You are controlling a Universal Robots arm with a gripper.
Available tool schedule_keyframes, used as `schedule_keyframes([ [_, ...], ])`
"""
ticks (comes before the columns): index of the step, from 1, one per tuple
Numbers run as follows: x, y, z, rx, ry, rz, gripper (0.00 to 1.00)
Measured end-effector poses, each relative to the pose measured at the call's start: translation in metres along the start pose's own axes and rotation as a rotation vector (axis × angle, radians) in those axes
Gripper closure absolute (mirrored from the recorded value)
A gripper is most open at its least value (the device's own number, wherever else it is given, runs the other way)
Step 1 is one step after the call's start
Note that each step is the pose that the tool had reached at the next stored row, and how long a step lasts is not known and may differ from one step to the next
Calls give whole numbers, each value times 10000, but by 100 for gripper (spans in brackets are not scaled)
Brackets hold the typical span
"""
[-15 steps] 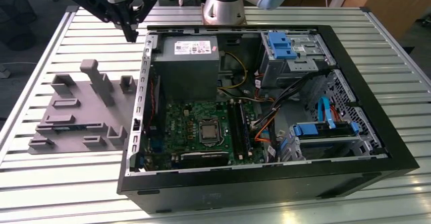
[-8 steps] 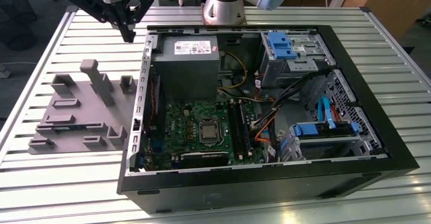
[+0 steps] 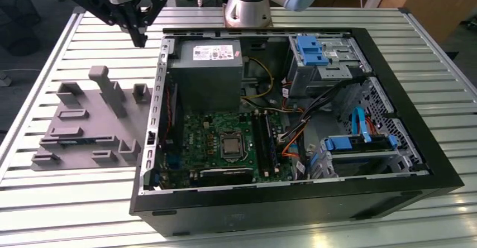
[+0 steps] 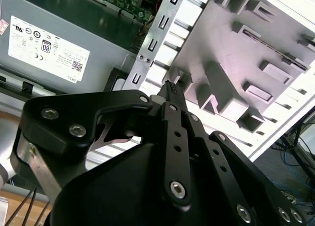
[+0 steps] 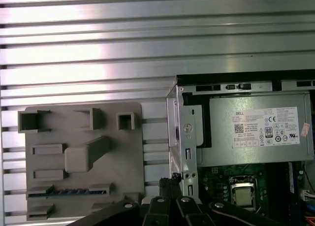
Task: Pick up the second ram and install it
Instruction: 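Reach for the second ram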
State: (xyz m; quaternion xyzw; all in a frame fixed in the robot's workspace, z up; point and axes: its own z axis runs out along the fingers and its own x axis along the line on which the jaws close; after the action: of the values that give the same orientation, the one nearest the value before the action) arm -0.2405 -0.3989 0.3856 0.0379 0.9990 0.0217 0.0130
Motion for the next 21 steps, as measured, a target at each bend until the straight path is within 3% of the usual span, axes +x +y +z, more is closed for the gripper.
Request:
schedule_keyframes([
  [21, 127, -10, 5, 0, 0, -1, 89],
])
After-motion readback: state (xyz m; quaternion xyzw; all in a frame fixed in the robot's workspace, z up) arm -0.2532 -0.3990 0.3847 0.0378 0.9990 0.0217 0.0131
